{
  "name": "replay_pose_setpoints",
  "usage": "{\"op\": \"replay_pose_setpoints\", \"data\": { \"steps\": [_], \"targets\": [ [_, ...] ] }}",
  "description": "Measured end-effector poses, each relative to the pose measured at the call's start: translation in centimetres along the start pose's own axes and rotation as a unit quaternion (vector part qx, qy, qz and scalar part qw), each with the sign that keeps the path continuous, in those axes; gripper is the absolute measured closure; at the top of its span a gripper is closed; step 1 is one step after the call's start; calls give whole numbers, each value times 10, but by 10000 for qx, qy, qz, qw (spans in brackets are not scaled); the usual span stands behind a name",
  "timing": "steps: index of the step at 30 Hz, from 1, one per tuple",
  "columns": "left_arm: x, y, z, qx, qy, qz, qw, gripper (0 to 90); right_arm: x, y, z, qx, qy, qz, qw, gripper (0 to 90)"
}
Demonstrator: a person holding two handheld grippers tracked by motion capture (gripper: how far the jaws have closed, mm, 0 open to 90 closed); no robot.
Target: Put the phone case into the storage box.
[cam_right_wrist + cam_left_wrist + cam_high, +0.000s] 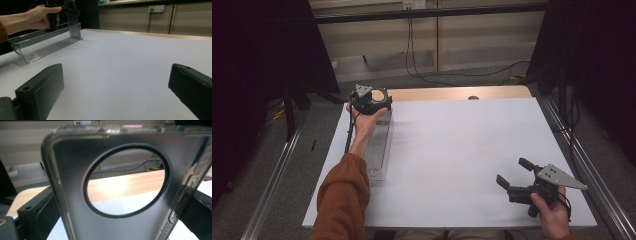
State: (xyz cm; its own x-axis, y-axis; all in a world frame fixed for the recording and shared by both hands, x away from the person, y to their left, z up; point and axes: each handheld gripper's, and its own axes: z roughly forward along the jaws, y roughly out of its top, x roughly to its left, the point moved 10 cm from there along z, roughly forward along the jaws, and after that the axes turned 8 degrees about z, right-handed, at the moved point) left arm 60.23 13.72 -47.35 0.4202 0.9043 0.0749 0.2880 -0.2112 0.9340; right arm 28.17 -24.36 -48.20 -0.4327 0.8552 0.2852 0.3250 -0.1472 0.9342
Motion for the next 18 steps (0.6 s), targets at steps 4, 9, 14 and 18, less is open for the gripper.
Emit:
{"op": "replay_pose_setpoints", "data": {
  "steps": [4, 9, 14, 18],
  "targets": [
    [-3, -2, -2, 67, -103, -61, 9999, 14, 0, 0, 0, 1, -4, 17, 10000, 0],
    [-6, -9, 2, 194, -69, 106, 9997, 16, 2, 0, 1, 7, 29, 10, 10000, 0],
    [-12, -4, -4, 229, -100, 211, 9995, 18, 1, -1, 1, 20, 39, -34, 10000, 0],
    [-16, 5, -9, 37, -73, 350, 9994, 14, 0, -2, 1, 45, 22, -58, 10000, 0]
  ]
}}
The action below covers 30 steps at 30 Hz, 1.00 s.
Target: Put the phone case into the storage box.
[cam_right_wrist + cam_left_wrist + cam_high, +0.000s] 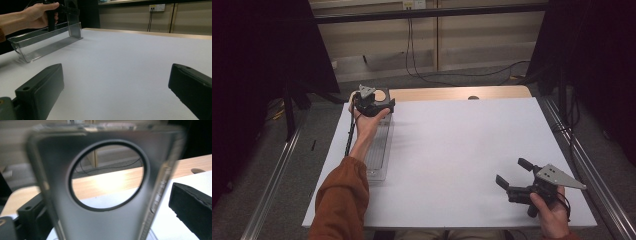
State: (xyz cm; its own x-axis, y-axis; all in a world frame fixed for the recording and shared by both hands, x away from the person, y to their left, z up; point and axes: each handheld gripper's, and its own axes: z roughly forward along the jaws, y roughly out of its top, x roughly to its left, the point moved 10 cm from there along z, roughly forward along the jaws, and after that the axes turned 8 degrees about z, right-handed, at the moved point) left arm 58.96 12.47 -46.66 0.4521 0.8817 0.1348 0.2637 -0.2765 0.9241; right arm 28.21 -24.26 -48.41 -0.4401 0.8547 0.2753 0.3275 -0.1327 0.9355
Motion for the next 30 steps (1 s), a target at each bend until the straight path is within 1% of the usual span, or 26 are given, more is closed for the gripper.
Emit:
{"op": "replay_pose_setpoints", "data": {
  "steps": [1, 2, 3, 4, 5, 7, 8, 10, 11, 12, 13, 14, 16, 17, 18, 19, 20, 21, 22, 23, 24, 26, 27, 28, 29, 30],
  "targets": [
    [1, 1, 0, 7, 42, -23, 10000, 10, 1, 0, 0, -20, 13, 22, 10000, 0],
    [2, 2, 0, -35, 31, -65, 10000, 11, 2, 0, 0, 1, 20, -6, 10000, 0],
    [3, 2, -1, -59, 36, -86, 9999, 14, 3, 0, 1, -9, 32, 42, 10000, 0],
    [5, 2, -1, -63, 35, -62, 10000, 13, 3, 0, 1, 8, 49, -10, 10000, 0],
    [9, 1, -2, 9, 137, -20, 9999, 16, 3, 0, 0, 12, 50, -19, 10000, 0],
    [13, 1, -3, 7, 165, -52, 9998, 15, 3, 0, 0, -1, 43, -27, 10000, 0],
    [15, 0, -3, 5, 223, -97, 9997, 16, 3, 0, 0, 4, 46, -23, 10000, 0],
    [18, -2, -2, 7, 138, -111, 9998, 12, 2, 0, 1, -12, 24, 21, 10000, 0],
    [19, -2, -1, -52, 103, -131, 9998, 19, 2, 0, 0, 12, 40, 27, 10000, 0],
    [21, -1, -1, -104, 124, -181, 9997, 19, 2, 0, 0, 12, 37, 25, 10000, 0],
    [21, 0, 0, -159, 88, -161, 9997, 18, 2, 0, 1, -6, 27, 20, 10000, 0],
    [20, 0, 0, -157, 93, -180, 9997, 16, 2, 0, 0, -9, 33, 15, 10000, 0],
    [20, 1, 0, -153, 106, -118, 9998, 18, 2, 0, 0, 12, 44, -5, 10000, 0],
    [19, 1, -1, -133, 111, -113, 9998, 18, 2, 0, 0, 13, 53, -13, 10000, 0],
    [19, 1, -2, -142, 63, -95, 9998, 17, 2, 0, 0, 10, 45, -11, 10000, 0],
    [20, 1, -3, -103, 119, -87, 9998, 17, 1, 0, 0, 9, 44, -20, 10000, 0],
    [19, 1, -4, -141, 133, -140, 9997, 17, 2, 0, 0, -4, 40, 10, 10000, 0],
    [19, 1, -5, -181, 54, -145, 9997, 17, 2, 1, 0, -25, 32, 27, 10000, 0],
    [19, 1, -6, -192, 88, -152, 9997, 17, 2, 0, 0, -10, 42, 22, 10000, 0],
    [18, 1, -8, -222, 51, -160, 9996, 16, 2, 0, 0, -4, 38, 4, 10000, 0],
    [18, 1, -9, -283, 41, -139, 9995, 17, 2, 1, 0, -32, 18, 37, 10000, 0],
    [17, 1, -12, -290, 5, -92, 9995, 15, 2, 1, 0, -25, 16, 31, 10000, 0],
    [16, 3, -14, -374, -47, -162, 9992, 15, 2, 1, 0, -12, 14, 8, 10000, 0],
    [15, 3, -16, -418, -75, -162, 9990, 16, 2, 1, 0, -28, 0, 0, 10000, 0],
    [14, 5, -17, -476, -130, -129, 9987, 15, 1, 1, 0, -27, 0, 2, 10000, 0],
    [13, 6, -19, -468, -147, -87, 9988, 15, 1, 1, 0, -29, 0, 20, 10000, 0]
  ]
}}
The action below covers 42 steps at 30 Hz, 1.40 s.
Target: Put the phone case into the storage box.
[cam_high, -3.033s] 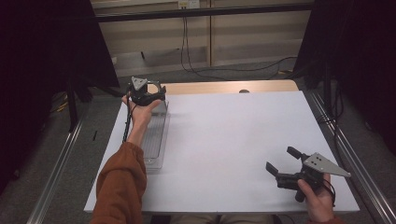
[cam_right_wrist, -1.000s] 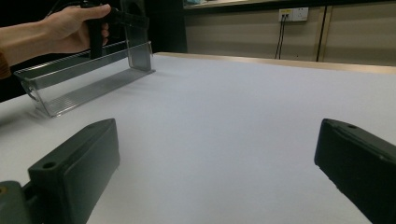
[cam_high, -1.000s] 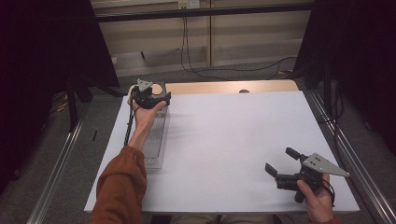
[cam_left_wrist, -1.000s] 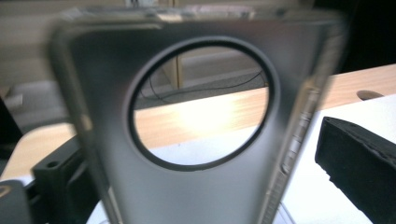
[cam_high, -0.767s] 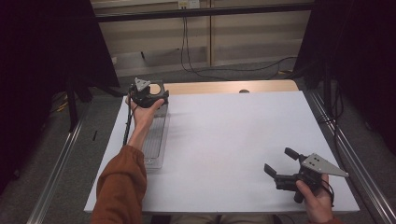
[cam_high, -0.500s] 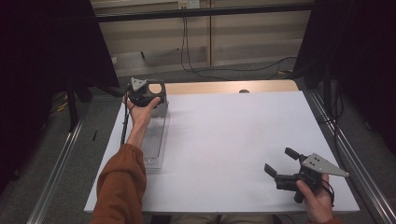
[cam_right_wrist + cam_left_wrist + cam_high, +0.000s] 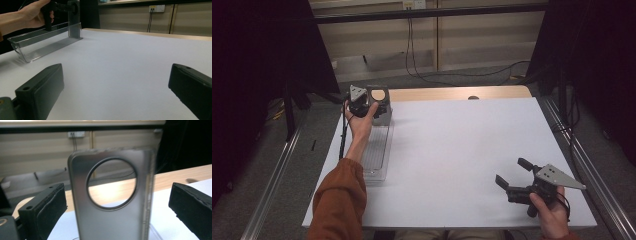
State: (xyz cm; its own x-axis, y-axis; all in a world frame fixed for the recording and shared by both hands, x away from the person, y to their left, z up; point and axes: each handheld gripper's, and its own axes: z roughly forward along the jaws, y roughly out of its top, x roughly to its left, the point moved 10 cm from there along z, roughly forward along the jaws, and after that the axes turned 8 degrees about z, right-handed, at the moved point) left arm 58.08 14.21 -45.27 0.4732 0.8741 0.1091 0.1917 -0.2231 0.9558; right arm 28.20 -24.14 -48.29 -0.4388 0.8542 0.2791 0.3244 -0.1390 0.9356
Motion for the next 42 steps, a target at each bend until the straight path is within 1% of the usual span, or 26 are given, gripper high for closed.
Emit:
{"op": "replay_pose_setpoints", "data": {
  "steps": [2, 3, 5, 7, 9, 11, 12, 13, 15, 17, 19, 21, 22, 24, 25, 26, 27, 31, 33, 34, 35, 38, 39, 40, 41, 42],
  "targets": [
    [0, 2, -3, -49, -13, 8, 10000, 15, -1, 0, 0, 1, -9, 2, 10000, 0],
    [-1, 4, -4, -137, -69, -40, 9999, 14, -1, 0, 0, -4, -10, -1, 10000, 0],
    [0, 5, -9, -133, -31, -8, 9999, 16, -2, 0, 0, -20, -26, 6, 10000, 0],
    [-1, 7, -11, -230, -88, -80, 9997, 15, -2, 0, 1, -21, -47, 30, 10000, 0],
    [-1, 6, -13, -227, -52, -117, 9997, 16, -3, 1, 1, -22, -53, 34, 10000, 0],
    [-2, 5, -16, -204, -87, -122, 9997, 19, -3, 0, 2, -13, -50, 53, 10000, 0],
    [-4, 5, -17, -251, -128, -185, 9994, 20, -3, 0, 2, -11, -46, 48, 10000, 0],
    [-2, 4, -19, -194, -78, -118, 9997, 20, -4, 1, 2, -29, -56, 34, 10000, 0],
    [-3, 4, -22, -205, -66, -122, 9997, 20, -5, 0, 3, -15, -67, 45, 10000, 0],
    [-4, 5, -24, -280, -160, -166, 9993, 20, -4, 0, 3, 8, -34, 4, 10000, 0],
    [-4, 4, -27, -283, -186, -179, 9993, 20, -4, 1, 4, -13, -44, 20, 10000, 0],
    [-6, 6, -30, -356, -253, -240, 9988, 19, -3, 1, 4, -4, -44, 23, 10000, 0],
    [-6, 5, -32, -336, -226, -233, 9989, 19, -4, 1, 5, -9, -43, 2, 10000, 0],
    [-8, 7, -35, -391, -241, -200, 9987, 19, -3, 1, 5, 1, -30, -3, 10000, 0],
    [-9, 8, -37, -426, -296, -251, 9983, 19, -4, 1, 6, -15, -43, -21, 10000, 0],
    [-9, 9, -39, -432, -290, -238, 9984, 19, -4, 1, 6, -17, -50, -17, 10000, 0],
    [-11, 11, -42, -495, -349, -310, 9977, 19, -4, 2, 6, -20, -57, -10, 10000, 0],
    [-15, 16, -50, -523, -351, -221, 9978, 19, -5, 3, 5, -30, -76, -58, 9999, 0],
    [-16, 17, -54, -514, -373, -147, 9979, 19, -5, 3, 5, -40, -112, -13, 9999, 0],
    [-19, 17, -56, -557, -415, -213, 9974, 18, -5, 2, 6, -20, -109, -12, 9999, 0],
    [-19, 17, -59, -571, -442, -164, 9973, 17, -5, 2, 6, -22, -103, -46, 9999, 0],
    [-21, 15, -65, -591, -484, -196, 9969, 15, -5, 3, 6, -29, -103, -74, 9999, 0],
    [-22, 14, -67, -590, -465, -242, 9969, 15, -5, 3, 5, -26, -106, -70, 9999, 0],
    [-24, 14, -70, -633, -527, -257, 9963, 15, -5, 3, 5, -26, -117, -75, 9999, 0],
    [-25, 12, -72, -605, -546, -193, 9965, 16, -5, 3, 6, -16, -122, -109, 9999, 0],
    [-27, 12, -75, -636, -561, -225, 9961, 15, -5, 3, 6, -16, -118, -108, 9999, 0]
  ]
}}
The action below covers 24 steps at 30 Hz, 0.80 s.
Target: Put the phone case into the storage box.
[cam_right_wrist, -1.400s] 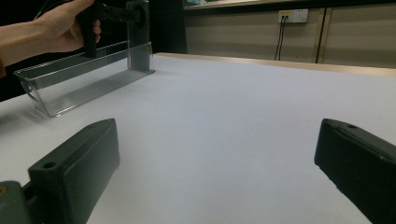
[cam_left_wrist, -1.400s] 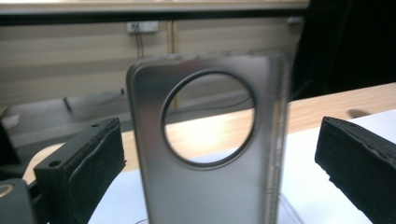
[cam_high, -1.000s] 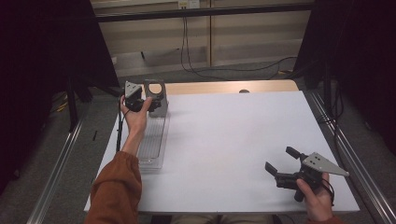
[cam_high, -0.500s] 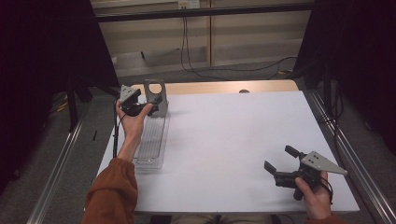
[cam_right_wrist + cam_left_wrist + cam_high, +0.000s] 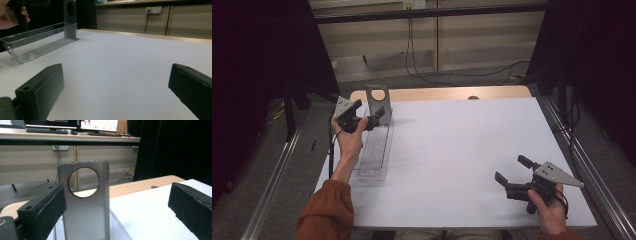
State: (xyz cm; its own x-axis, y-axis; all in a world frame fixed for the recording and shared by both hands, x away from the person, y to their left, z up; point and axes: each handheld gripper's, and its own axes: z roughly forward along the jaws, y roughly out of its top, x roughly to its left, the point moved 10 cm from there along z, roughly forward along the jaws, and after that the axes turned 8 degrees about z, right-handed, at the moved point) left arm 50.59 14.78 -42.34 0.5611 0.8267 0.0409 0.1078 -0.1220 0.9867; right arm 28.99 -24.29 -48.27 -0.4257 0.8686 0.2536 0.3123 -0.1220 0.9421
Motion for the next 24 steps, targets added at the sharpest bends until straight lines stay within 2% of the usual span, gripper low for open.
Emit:
{"op": "replay_pose_setpoints", "data": {
  "steps": [1, 5, 7, 9, 11, 12, 15, 17, 19, 22, 24],
  "targets": [
    [-1, 0, -2, 9, -15, 16, 10000, 15, 1, 1, 0, -22, -5, 53, 10000, 0],
    [-6, 0, -11, 4, -33, 106, 9999, 15, 3, 1, 1, -9, 23, -19, 10000, 0],
    [-11, 4, -15, -118, -86, 37, 9999, 16, 2, 1, 1, -21, 4, -51, 10000, 0],
    [-14, 5, -20, -141, -114, 124, 9998, 18, 2, 2, 0, -37, -10, -39, 10000, 0],
    [-17, 7, -25, -224, -125, 55, 9997, 18, 2, 3, -1, -67, -23, -6, 10000, 0],
    [-18, 6, -28, -209, -147, 94, 9996, 18, 2, 3, -1, -84, -29, -4, 10000, 0],
    [-21, 6, -34, -278, -146, -15, 9995, 21, 1, 3, -2, -82, -38, -74, 9999, 0],
    [-22, 5, -38, -188, -98, 57, 9998, 24, 1, 3, -2, -86, -51, -75, 9999, 0],
    [-27, 6, -40, -262, -163, -7, 9995, 25, 0, 3, -2, -77, -64, -77, 9999, 0],
    [-32, 7, -47, -250, -199, 97, 9994, 25, 0, 4, -2, -75, -77, -75, 9999, 0],
    [-36, 9, -50, -386, -204, -83, 9990, 24, 0, 4, -2, -67, -75, -87, 9999, 0]
  ]
}}
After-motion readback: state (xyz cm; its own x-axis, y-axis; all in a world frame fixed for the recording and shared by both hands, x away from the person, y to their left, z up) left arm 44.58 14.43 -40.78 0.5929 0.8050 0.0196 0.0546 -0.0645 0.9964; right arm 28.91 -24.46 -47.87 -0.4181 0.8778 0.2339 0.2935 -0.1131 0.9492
